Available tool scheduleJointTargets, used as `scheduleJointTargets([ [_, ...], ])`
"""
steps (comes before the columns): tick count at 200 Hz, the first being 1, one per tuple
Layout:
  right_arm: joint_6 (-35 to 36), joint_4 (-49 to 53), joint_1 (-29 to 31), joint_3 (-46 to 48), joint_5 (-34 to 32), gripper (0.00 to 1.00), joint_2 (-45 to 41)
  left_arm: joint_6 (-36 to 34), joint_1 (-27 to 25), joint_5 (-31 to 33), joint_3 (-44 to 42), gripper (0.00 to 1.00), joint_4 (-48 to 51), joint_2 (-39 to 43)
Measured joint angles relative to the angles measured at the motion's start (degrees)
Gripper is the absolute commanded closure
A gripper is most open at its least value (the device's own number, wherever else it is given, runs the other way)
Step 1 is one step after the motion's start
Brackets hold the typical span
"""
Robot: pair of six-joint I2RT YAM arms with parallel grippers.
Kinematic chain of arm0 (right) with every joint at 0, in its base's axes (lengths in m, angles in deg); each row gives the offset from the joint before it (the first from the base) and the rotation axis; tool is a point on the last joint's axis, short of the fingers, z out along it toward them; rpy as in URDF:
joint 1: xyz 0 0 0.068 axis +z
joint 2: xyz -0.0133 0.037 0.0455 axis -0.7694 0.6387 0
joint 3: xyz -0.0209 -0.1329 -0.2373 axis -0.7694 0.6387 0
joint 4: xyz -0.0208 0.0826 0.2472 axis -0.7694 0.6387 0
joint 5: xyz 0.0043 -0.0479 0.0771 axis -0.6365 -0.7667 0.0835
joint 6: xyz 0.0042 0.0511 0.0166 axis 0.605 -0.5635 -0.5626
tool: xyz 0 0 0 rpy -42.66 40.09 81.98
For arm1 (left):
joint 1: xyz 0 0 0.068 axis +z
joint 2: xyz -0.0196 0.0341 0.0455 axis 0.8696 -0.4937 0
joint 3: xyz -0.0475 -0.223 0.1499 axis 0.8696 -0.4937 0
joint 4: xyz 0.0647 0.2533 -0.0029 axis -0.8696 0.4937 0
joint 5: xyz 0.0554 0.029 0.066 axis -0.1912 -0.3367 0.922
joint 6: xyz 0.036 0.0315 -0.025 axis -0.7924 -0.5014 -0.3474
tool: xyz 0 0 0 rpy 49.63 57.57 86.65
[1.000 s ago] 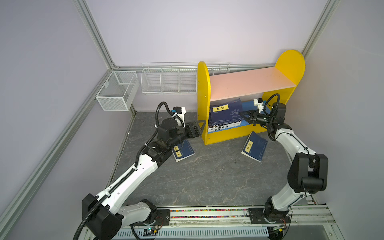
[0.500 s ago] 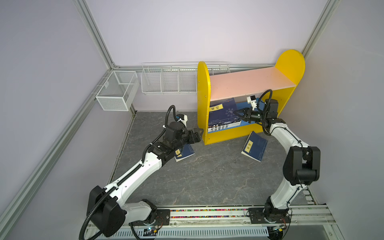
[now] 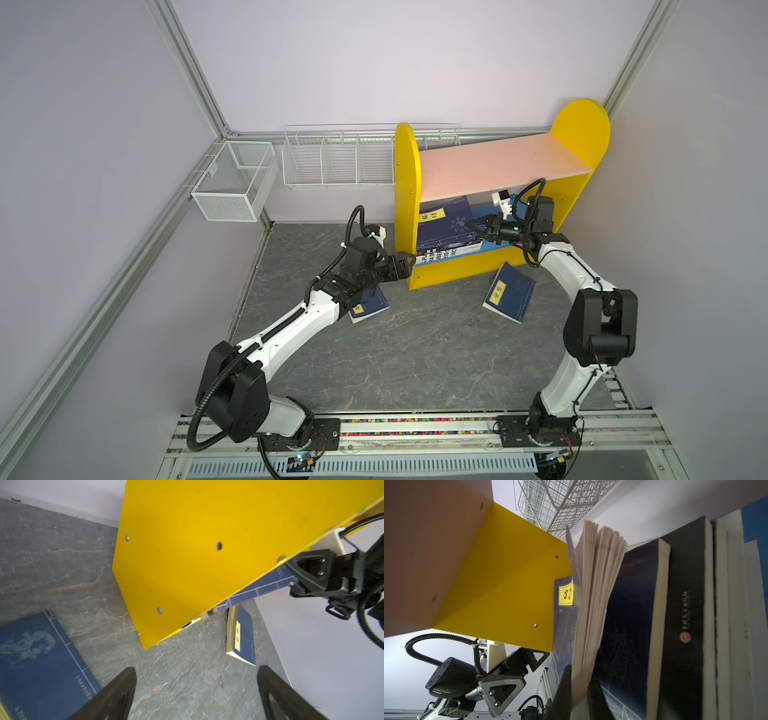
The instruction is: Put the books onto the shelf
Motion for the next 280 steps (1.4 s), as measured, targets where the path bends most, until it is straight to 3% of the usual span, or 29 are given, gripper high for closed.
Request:
scheduleJointTargets([
  [70, 1.14, 1.53, 0.28, 0.0, -1.49, 0.9, 0.09, 2.78, -1.03, 4.87, 4.92, 0.07, -5.9, -7.76],
  [123, 3.61, 5.11, 0.48, -0.22, -3.52, 0.9, 0.09, 2.97, -5.6, 16.22, 11.67, 0.1, -4.35, -16.96],
  [153, 6.49, 9.4, 0.9, -1.66, -6.08, 0.79, 0.11, 3.78, -7.54, 22.84, 14.14, 0.12, -2.6, -18.62],
  [190, 9.7, 13.9, 1.51, -3.74, -9.64, 0.67, 0.11, 5.33, -8.2, 26.05, 14.29, 0.12, -2.23, -18.73],
  [220, 11.52, 16.76, 1.73, -5.16, -11.65, 0.69, 0.09, 5.62, -8.2, 27.12, 14.27, 0.12, -2.19, -18.67],
  [255, 13.18, 17.99, 1.75, -5.29, -13.35, 0.83, -0.04, 5.66, -8.2, 27.43, 14.27, 0.13, -2.19, -18.67],
  [280, 13.94, 19.21, 1.75, -5.29, -13.84, 0.86, -0.55, 5.64, -8.2, 27.36, 14.27, 0.13, -2.21, -18.67],
])
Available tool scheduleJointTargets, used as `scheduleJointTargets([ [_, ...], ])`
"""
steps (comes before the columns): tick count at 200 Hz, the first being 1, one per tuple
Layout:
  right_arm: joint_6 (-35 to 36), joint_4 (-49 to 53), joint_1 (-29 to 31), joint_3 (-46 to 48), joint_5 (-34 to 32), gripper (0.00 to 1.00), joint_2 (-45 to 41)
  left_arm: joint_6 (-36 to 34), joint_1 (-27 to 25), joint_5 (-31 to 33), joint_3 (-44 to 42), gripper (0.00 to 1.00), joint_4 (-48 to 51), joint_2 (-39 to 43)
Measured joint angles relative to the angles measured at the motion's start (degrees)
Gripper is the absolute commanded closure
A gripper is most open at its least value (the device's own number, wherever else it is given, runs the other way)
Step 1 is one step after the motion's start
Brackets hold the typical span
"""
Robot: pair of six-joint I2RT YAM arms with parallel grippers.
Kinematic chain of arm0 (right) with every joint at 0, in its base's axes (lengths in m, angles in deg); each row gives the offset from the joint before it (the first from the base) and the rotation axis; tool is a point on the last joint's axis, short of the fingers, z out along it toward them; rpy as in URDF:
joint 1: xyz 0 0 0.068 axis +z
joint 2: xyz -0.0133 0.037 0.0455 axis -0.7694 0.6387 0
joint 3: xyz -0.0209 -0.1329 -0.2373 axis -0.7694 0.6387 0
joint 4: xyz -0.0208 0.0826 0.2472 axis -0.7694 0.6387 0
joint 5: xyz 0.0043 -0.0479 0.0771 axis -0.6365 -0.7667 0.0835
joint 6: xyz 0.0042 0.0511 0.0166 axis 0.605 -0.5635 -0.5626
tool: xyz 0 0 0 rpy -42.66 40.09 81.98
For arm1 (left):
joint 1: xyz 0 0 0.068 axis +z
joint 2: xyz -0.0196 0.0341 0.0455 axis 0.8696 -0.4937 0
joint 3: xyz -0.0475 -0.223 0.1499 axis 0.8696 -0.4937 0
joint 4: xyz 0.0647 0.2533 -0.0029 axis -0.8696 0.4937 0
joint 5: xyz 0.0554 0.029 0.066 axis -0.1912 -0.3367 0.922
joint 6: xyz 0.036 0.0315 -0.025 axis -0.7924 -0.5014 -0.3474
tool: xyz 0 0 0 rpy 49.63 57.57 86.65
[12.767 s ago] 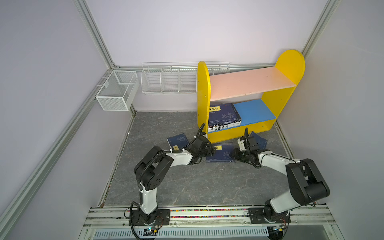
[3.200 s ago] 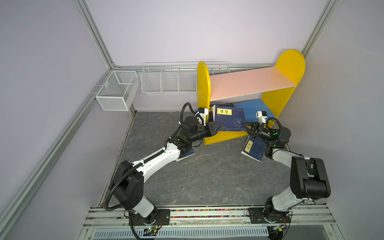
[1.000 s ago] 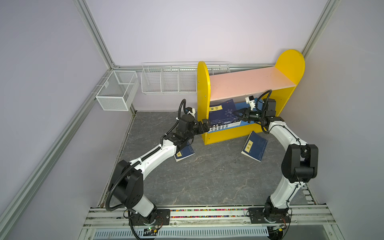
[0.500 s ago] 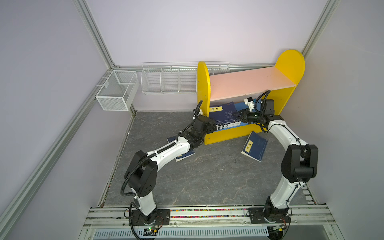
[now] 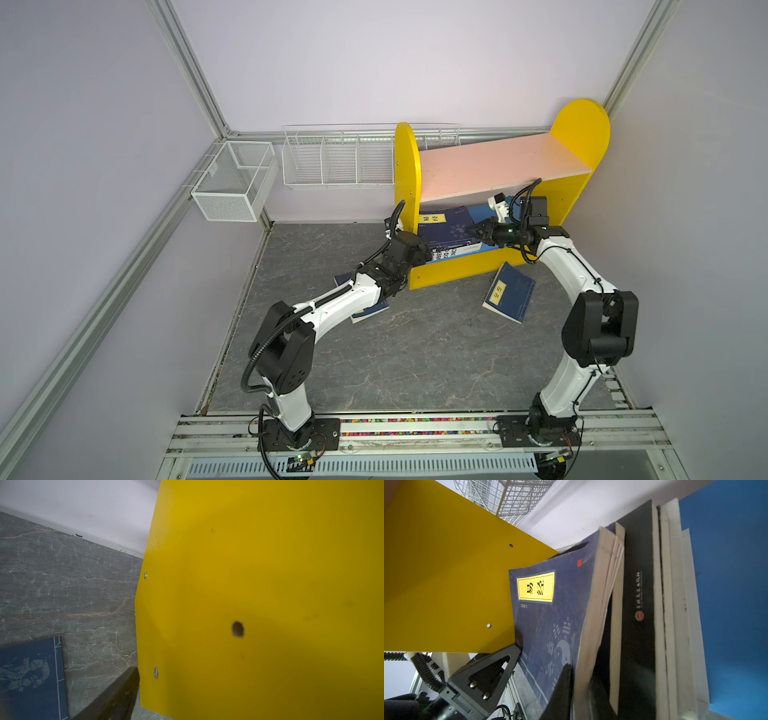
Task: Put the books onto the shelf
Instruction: 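Press the blue book against the standing books with the right gripper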
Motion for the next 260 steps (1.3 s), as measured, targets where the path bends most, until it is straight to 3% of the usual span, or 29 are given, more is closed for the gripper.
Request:
scheduleJointTargets([
  [157, 0.66, -3.1, 1.22, -0.09, -2.58, 0.85, -0.13, -0.68, 0.37, -2.12, -2.6, 0.09, -1.55, 2.8],
  [197, 1.55, -3.8, 1.99, -0.09, -5.68, 0.72, -0.09, -0.63, 0.37, -2.29, -2.6, 0.09, -1.51, 2.8],
  [228, 2.95, -2.71, 2.45, -1.27, -8.33, 0.55, 0.09, -0.48, 0.39, -2.34, -2.6, 0.1, -1.46, 2.6],
  [260, 4.96, 0.11, 2.73, -2.86, -13.14, 0.49, 0.09, -0.46, 0.44, -2.58, -2.6, 0.1, -1.36, 2.36],
])
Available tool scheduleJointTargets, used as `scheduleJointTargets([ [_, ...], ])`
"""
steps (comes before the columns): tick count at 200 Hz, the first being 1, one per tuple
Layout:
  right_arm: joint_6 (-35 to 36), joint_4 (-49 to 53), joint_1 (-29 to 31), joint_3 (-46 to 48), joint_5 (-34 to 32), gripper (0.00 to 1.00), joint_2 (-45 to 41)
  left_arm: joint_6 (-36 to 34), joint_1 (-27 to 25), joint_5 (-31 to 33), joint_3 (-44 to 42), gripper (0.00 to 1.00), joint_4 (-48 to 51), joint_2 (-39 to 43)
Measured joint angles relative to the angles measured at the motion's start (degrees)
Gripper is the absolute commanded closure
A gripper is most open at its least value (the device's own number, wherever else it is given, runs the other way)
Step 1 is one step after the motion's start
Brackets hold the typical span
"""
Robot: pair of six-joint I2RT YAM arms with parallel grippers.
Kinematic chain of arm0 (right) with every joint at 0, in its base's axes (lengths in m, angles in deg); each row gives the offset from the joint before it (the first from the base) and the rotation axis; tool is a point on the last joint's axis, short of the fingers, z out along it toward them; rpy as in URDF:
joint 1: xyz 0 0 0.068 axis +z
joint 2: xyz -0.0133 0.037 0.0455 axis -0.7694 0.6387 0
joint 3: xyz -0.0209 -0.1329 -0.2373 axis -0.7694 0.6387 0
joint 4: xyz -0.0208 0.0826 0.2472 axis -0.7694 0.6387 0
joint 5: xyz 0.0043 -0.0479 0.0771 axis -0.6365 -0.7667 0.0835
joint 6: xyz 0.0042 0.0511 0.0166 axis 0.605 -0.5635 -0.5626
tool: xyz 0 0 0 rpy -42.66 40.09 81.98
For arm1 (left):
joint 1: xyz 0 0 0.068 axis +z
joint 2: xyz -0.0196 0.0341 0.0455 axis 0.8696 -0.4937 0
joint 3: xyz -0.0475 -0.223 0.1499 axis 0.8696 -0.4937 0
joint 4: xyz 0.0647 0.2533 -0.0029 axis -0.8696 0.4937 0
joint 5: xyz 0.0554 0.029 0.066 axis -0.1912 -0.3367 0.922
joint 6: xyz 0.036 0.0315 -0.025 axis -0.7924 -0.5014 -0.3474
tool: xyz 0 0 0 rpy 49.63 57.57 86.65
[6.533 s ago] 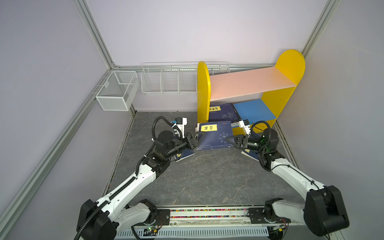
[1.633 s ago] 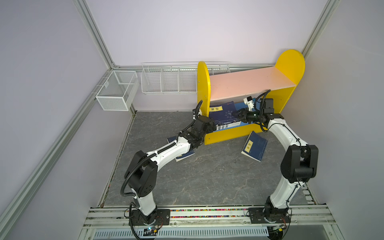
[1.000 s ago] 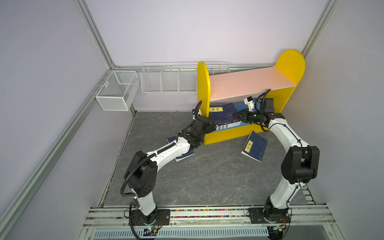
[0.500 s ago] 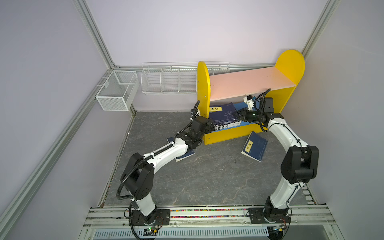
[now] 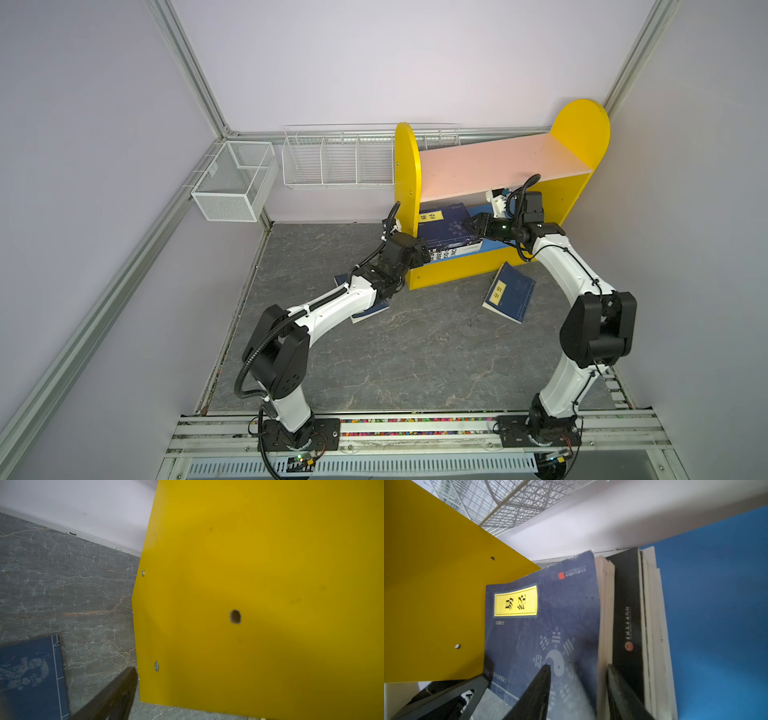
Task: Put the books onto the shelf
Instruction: 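Press the blue book against the standing books with the right gripper, then open the right gripper and draw both grippers back from the shelf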
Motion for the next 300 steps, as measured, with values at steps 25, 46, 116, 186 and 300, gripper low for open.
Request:
scheduleJointTargets([
  [25, 0.87, 1.4, -0.02, -0.31, -2.71, 0.54, 0.0, 0.0, 0.11, -0.28, 0.02, 0.1, 0.02, 0.0],
  [46, 1.27, 1.88, -0.02, -0.46, -3.58, 0.66, 0.0, 0.02, 0.15, -0.37, 0.02, 0.1, 0.0, -0.02],
  [116, 1.44, 1.62, 0.11, -0.5, -1.7, 0.78, 0.0, 0.63, 0.52, -1.55, 0.02, 0.1, -0.04, -0.09],
  [186, 1.36, 1.22, 0.39, -0.5, -1.27, 0.74, 0.0, 4.04, 3.15, -7.52, -4.68, 0.08, -7.67, 0.17],
  [300, 1.27, 1.6, 0.15, 0.7, -3.91, 0.33, -4.92, -0.68, 4.24, -14.36, -21.46, 0.05, -18.69, 19.58],
])
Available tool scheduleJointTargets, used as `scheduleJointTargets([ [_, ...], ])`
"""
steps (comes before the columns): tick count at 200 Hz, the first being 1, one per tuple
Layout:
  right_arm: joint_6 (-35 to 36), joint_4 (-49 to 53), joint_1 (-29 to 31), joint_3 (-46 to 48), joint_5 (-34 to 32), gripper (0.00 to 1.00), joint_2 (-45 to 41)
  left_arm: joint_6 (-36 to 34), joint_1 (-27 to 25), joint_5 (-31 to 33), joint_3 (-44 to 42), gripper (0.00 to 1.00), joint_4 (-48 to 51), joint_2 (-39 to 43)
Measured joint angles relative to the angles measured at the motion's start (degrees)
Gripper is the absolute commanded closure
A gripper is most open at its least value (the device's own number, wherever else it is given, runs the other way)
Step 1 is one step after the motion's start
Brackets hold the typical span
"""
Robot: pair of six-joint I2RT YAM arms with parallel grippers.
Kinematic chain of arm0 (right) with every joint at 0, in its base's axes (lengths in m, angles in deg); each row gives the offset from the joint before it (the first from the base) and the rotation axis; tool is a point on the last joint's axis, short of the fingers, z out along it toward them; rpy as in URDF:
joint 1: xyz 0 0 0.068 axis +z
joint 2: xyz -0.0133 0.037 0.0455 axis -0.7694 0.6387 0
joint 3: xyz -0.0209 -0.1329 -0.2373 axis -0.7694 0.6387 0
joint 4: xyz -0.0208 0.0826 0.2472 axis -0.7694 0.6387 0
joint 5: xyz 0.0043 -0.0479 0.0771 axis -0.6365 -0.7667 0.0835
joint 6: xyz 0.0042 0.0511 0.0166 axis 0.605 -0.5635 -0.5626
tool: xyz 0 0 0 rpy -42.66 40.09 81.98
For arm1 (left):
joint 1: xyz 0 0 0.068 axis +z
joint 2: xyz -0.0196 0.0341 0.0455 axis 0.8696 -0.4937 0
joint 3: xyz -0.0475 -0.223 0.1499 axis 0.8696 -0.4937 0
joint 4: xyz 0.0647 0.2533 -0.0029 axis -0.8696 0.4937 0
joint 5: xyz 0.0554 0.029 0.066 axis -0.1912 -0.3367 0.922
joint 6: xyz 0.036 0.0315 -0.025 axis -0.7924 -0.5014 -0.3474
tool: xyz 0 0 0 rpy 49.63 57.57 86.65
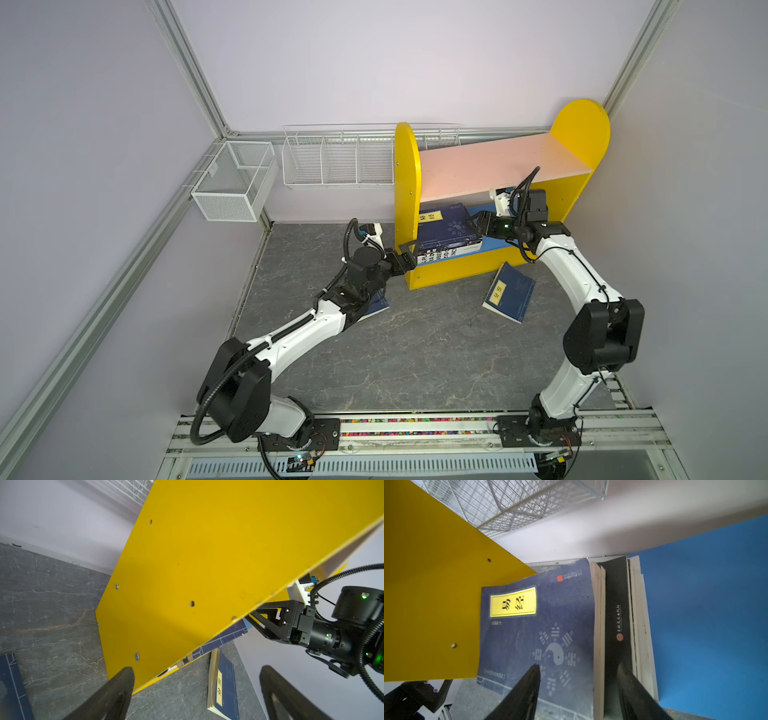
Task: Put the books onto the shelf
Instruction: 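Open the right gripper and draw both grippers back from the shelf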
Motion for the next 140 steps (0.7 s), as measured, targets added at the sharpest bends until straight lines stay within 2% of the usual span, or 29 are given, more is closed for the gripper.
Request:
scheduleJointTargets([
  [36, -0.94, 0.61, -2.36, 6.78, -1.6, 0.26, -7.45, -3.37, 0.0, 0.7, -5.46, 0.04, 6.23, 10.62],
  [73, -1.33, -2.36, -4.72, 16.87, -5.99, 0.2, -20.22, -3.39, 0.0, 2.36, -12.9, 0.05, 12.02, 18.05],
  [90, -2.25, -3.63, -5.49, 22.95, -10.1, 0.15, -25.92, -3.04, -0.02, 2.4, -15.21, 0.06, 13.84, 18.53],
  [108, -3.58, -4.28, -7.08, 29.24, -15.04, 0.15, -29.4, -2.8, -0.66, 2.4, -16.28, 0.06, 15.34, 17.42],
  [140, -6.71, -6.47, -13.18, 36.35, -17.9, 0.15, -26.25, -1.9, -3.45, 1.77, -16.28, 0.06, 14.05, 12.04],
])
